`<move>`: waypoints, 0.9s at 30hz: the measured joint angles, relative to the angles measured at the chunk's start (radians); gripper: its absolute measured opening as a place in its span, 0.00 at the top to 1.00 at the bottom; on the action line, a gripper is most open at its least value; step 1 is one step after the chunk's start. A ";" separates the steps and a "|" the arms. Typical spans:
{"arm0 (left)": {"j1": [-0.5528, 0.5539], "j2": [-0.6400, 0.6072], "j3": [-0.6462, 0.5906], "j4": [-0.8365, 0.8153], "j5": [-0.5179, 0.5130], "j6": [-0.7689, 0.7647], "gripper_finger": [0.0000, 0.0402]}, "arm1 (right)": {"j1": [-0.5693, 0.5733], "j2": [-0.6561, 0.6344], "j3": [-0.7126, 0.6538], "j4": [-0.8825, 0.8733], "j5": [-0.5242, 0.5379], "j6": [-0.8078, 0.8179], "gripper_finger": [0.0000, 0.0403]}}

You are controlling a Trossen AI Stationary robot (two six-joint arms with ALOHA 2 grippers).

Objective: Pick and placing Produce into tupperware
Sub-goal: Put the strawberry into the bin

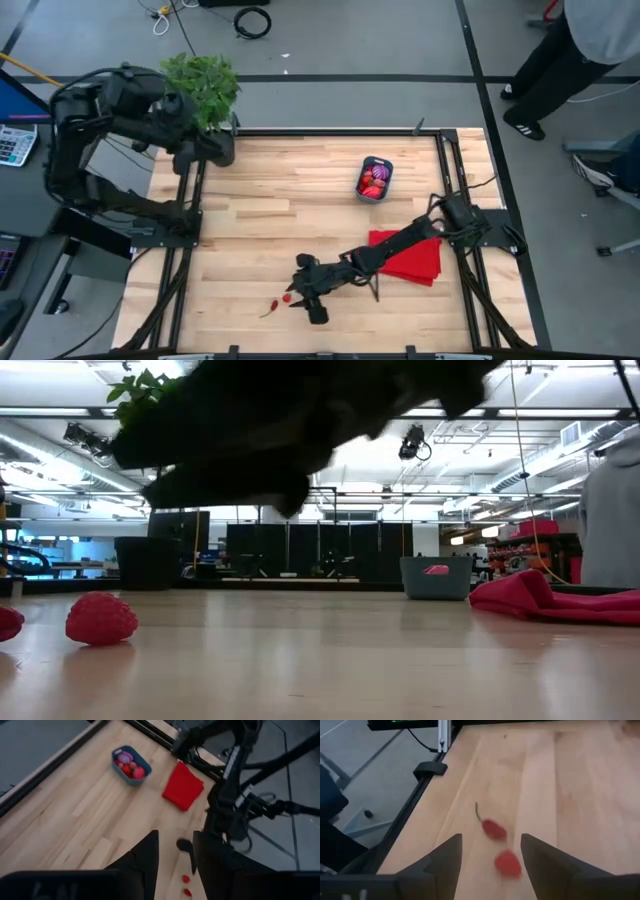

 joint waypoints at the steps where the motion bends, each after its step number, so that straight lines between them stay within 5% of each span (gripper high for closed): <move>1: 0.000 -0.007 0.000 0.000 -0.009 -0.004 0.69 | -0.007 0.026 0.035 -0.009 -0.016 -0.013 0.48; 10: -0.001 -0.030 0.000 -0.005 -0.021 -0.009 0.67 | -0.040 0.141 0.229 -0.289 -0.047 -0.032 0.48; 27: -0.001 -0.028 0.000 -0.008 -0.022 0.009 0.69 | -0.027 0.187 0.228 -0.286 -0.026 -0.035 0.48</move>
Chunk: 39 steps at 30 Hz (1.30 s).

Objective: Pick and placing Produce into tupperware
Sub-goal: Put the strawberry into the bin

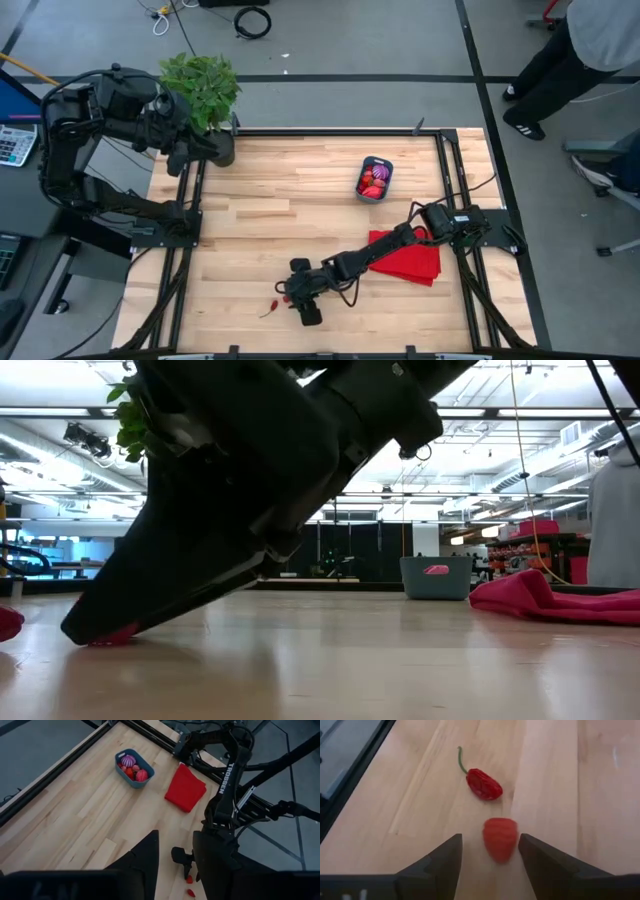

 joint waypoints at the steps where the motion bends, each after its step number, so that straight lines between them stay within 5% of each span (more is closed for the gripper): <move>1: 0.000 0.000 0.000 0.000 0.000 0.000 0.69 | -0.003 0.000 0.000 -0.001 -0.002 0.001 0.48; 10: 0.000 0.001 0.000 0.000 0.000 0.000 0.67 | -0.004 0.001 0.000 -0.006 0.010 0.000 0.50; 26: 0.000 0.001 0.000 0.001 0.000 -0.001 0.69 | -0.007 0.002 0.000 -0.008 0.006 0.008 0.75; 39: 0.000 0.002 0.000 0.002 0.000 -0.001 0.67 | -0.035 -0.056 -0.003 -0.108 0.003 0.170 0.77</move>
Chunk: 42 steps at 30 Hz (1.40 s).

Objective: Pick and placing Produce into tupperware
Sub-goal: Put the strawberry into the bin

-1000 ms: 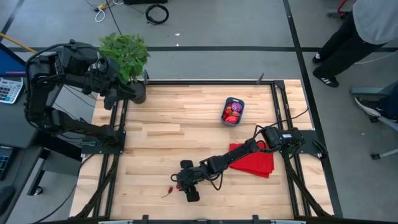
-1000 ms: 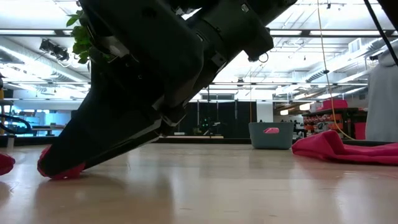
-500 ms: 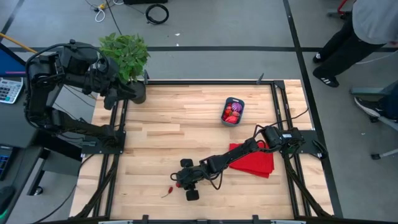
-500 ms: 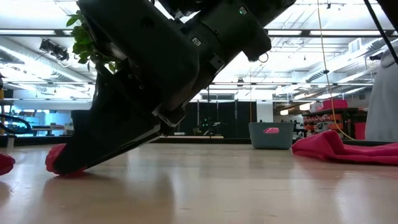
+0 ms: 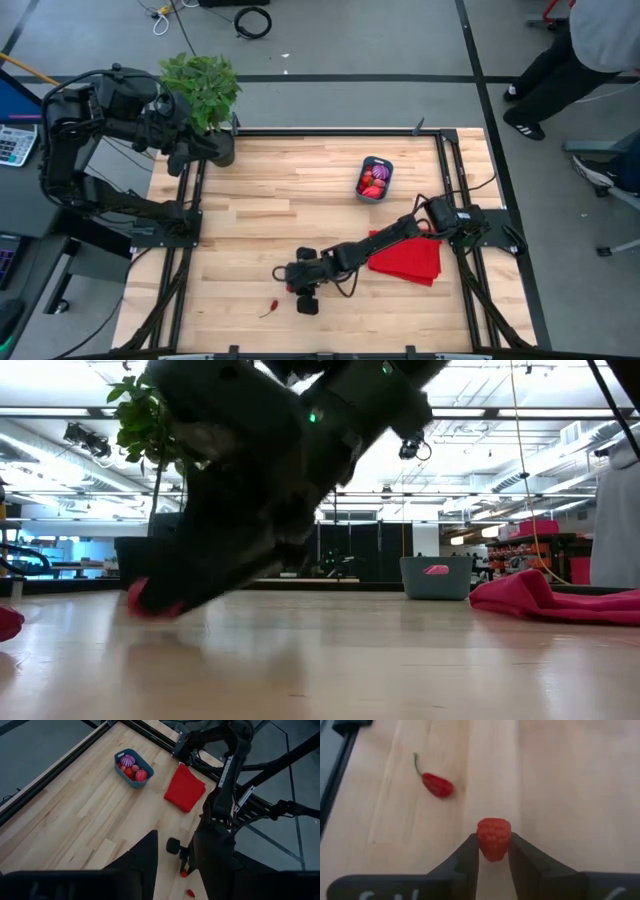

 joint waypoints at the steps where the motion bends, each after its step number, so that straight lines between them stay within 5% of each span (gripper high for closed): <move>1: 0.000 0.000 0.000 0.000 0.000 0.000 0.68 | -0.006 -0.023 0.000 -0.034 0.000 0.001 0.77; 12: 0.000 0.000 0.000 0.001 -0.009 0.002 0.68 | -0.154 -0.364 0.003 -0.671 0.089 0.024 0.76; 20: 0.000 0.000 0.000 0.009 -0.034 0.024 0.66 | -0.424 -0.572 -0.005 -1.112 0.162 0.147 0.76; 30: 0.000 0.000 0.000 0.014 -0.042 0.025 0.68 | -0.767 -0.631 -0.165 -1.077 0.067 0.140 0.76; 42: 0.000 0.000 0.000 0.016 -0.074 0.025 0.65 | -0.726 -0.631 -0.366 -0.907 0.018 -0.108 0.66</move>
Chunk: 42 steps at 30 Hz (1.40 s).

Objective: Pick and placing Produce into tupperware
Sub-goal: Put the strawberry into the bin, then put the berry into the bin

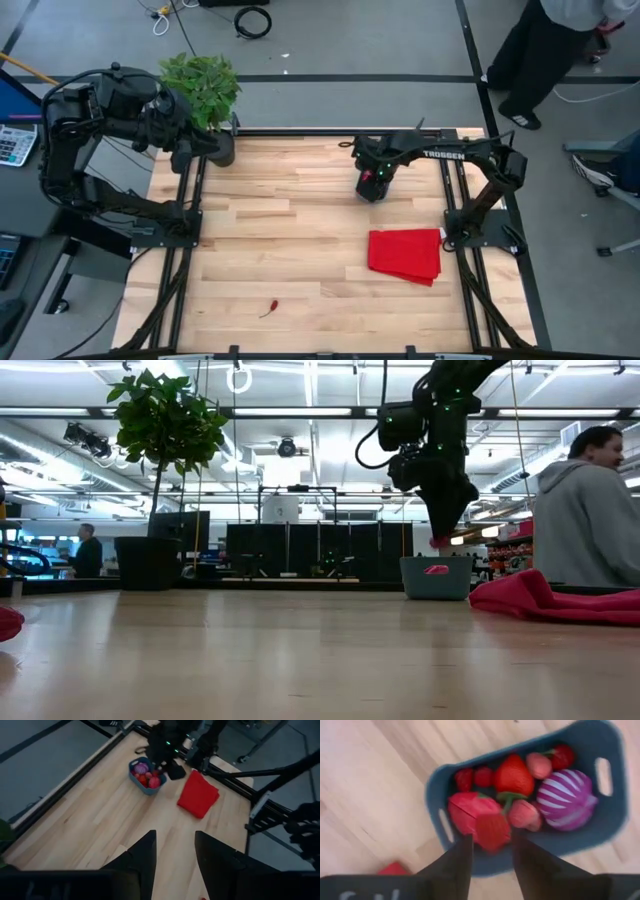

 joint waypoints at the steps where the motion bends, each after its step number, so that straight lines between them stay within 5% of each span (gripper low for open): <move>1: 0.000 0.000 0.000 0.000 -0.010 0.000 0.65 | 0.005 0.000 -0.009 0.012 -0.002 -0.005 0.64; 9: -0.001 0.000 0.000 -0.001 -0.016 -0.035 0.67 | 0.003 0.000 -0.032 0.051 -0.005 0.087 0.53; 17: -0.063 0.028 -0.003 -0.054 -0.008 -0.058 0.64 | 0.068 -0.050 -0.029 0.146 -0.242 0.245 0.54; 21: -0.138 0.034 -0.082 -0.042 0.055 -0.122 0.65 | 0.151 -0.090 -0.028 0.226 -0.269 0.255 0.55; 33: -0.473 0.034 -0.651 0.087 0.070 -0.420 0.70 | 0.336 -0.133 -0.028 0.257 -0.107 0.318 0.55; 42: -0.753 0.034 -1.075 0.719 0.126 -0.739 0.69 | 0.366 -0.133 -0.028 0.258 -0.057 0.356 0.55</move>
